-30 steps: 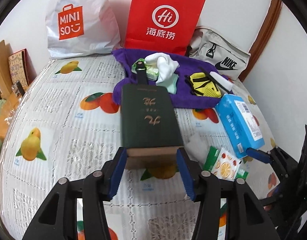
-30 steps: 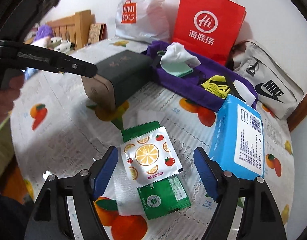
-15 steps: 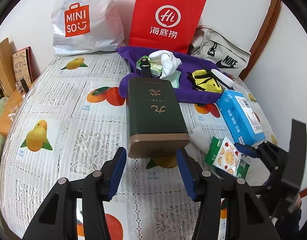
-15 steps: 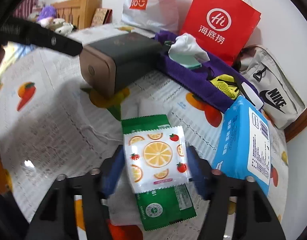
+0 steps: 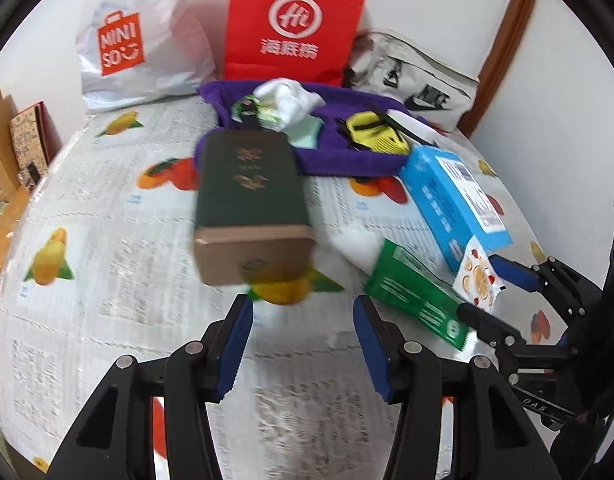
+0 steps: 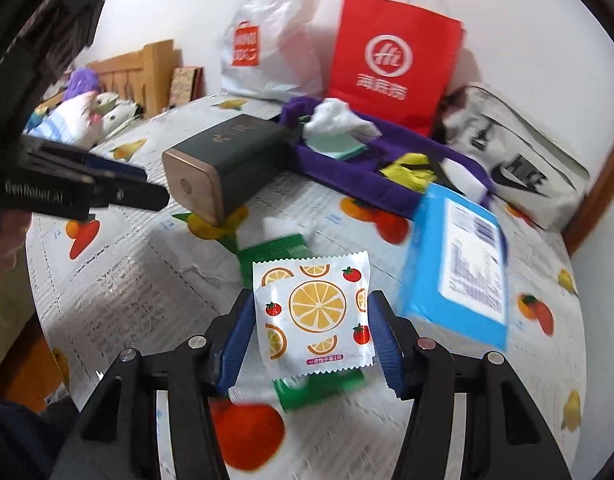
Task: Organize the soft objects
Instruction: 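Grasp the orange-print snack packet with the right tool while the left tool grasps the green wipes packet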
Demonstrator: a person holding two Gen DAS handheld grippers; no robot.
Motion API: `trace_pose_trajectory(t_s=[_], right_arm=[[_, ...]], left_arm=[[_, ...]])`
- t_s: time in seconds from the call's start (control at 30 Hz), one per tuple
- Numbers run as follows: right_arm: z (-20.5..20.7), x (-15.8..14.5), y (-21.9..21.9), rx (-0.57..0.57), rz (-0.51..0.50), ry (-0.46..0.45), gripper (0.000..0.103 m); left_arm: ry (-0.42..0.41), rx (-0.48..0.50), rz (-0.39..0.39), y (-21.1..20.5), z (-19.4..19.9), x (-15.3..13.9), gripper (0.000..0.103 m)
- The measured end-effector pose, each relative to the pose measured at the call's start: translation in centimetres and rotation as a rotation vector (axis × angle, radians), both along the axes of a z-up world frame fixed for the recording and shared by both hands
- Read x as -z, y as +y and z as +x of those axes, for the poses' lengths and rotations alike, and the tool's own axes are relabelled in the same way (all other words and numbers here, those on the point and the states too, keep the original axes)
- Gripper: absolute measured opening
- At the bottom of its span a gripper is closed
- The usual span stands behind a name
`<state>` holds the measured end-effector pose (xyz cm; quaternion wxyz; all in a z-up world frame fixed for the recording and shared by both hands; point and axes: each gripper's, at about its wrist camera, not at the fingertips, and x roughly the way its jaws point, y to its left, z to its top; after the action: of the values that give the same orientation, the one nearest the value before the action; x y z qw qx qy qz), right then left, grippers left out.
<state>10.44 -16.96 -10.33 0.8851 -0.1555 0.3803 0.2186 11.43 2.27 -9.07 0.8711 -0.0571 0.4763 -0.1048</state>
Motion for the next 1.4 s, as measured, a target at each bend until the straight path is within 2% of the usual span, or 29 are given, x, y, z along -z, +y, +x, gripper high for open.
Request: trace_pose_trajectory(t_s=[0.23, 0.33, 0.5, 0.63, 0.87, 0.97, 1.1, 1.4], right_arm=[[-1.3, 0.0, -4.9, 0.108, 0.027, 0.015, 0.056], [-1.5, 0.1, -6.7, 0.147, 0.031, 0.015, 0.056], [-1.8, 0.3, -9.2, 0.179, 0.052, 0.012, 0.056], [-1.7, 0.7, -10.6, 0.195, 0.077, 0.023, 0.056], [-1.2, 1.4, -12.0, 0.199, 0.114, 0.043, 0.056], [-1.2, 1.5, -12.4, 0.192, 0.126, 0.047, 0.056], [-1.1, 1.9, -12.7, 0.183, 0.142, 0.059, 0.056], [-1.2, 1.9, -13.0, 0.177, 0.168, 0.06, 0.056]], left_arm=[[0.029, 0.08, -0.029, -4.8, -0.6, 1.2, 0.05], [0.059, 0.091, -0.066, -6.6, -0.5, 1.7, 0.05], [0.112, 0.062, -0.118, -8.5, 0.4, 2.8, 0.05], [0.136, -0.024, -0.179, -8.7, 1.3, 3.3, 0.05], [0.171, -0.1, -0.144, -9.9, 3.3, 4.0, 0.05], [0.168, -0.12, -0.097, -10.6, 3.9, 3.8, 0.051], [0.167, -0.114, -0.061, -11.5, 4.4, 3.6, 0.06], [0.194, -0.143, -0.01, -13.5, 5.7, 4.1, 0.065]])
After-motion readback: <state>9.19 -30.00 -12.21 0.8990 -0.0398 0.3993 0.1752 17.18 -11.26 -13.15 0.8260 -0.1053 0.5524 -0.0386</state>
